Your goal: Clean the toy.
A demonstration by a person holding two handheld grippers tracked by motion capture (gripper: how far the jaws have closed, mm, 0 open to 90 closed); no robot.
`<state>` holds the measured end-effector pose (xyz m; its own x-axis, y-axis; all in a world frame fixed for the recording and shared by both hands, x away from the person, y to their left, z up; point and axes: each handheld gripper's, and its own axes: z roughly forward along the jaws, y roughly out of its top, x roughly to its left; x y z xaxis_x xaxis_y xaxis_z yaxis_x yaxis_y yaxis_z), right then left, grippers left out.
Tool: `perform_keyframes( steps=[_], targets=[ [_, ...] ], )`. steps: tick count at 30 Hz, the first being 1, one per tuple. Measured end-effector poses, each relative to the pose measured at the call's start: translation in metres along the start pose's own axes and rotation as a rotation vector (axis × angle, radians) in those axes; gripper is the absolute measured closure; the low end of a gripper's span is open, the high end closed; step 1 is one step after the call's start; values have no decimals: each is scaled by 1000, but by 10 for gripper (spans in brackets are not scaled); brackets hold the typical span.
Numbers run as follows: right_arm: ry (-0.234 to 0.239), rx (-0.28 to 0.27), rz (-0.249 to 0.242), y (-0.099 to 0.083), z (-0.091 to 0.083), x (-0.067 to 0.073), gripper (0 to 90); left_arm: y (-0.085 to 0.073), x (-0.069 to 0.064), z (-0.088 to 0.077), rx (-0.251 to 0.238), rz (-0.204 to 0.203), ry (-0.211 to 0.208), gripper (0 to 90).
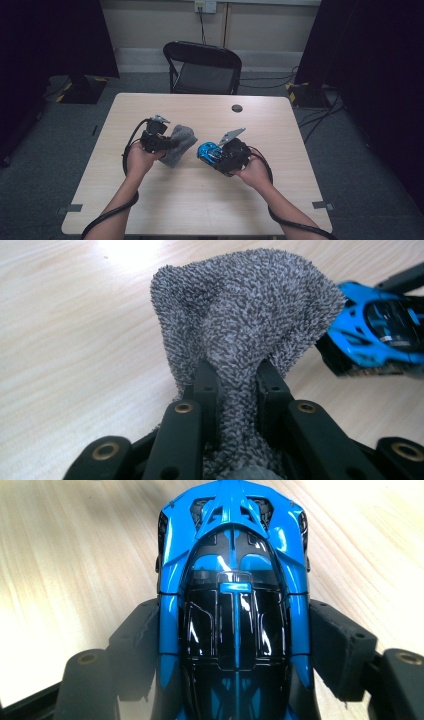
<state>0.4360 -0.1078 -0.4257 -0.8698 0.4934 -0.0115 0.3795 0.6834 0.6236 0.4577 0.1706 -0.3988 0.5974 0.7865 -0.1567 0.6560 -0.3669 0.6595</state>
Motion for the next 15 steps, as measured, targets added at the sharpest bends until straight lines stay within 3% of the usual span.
perform_keyframes(
  steps=[8, 15],
  targets=[
    [25, -8, -8, 0, -1, 5, 288, 12, -7, 18, 22, 27, 10, 761],
    [33, -8, -23, 0, 0, 9, 288, 14, -19, 33, 56, 66, -26, 761]
  ],
)
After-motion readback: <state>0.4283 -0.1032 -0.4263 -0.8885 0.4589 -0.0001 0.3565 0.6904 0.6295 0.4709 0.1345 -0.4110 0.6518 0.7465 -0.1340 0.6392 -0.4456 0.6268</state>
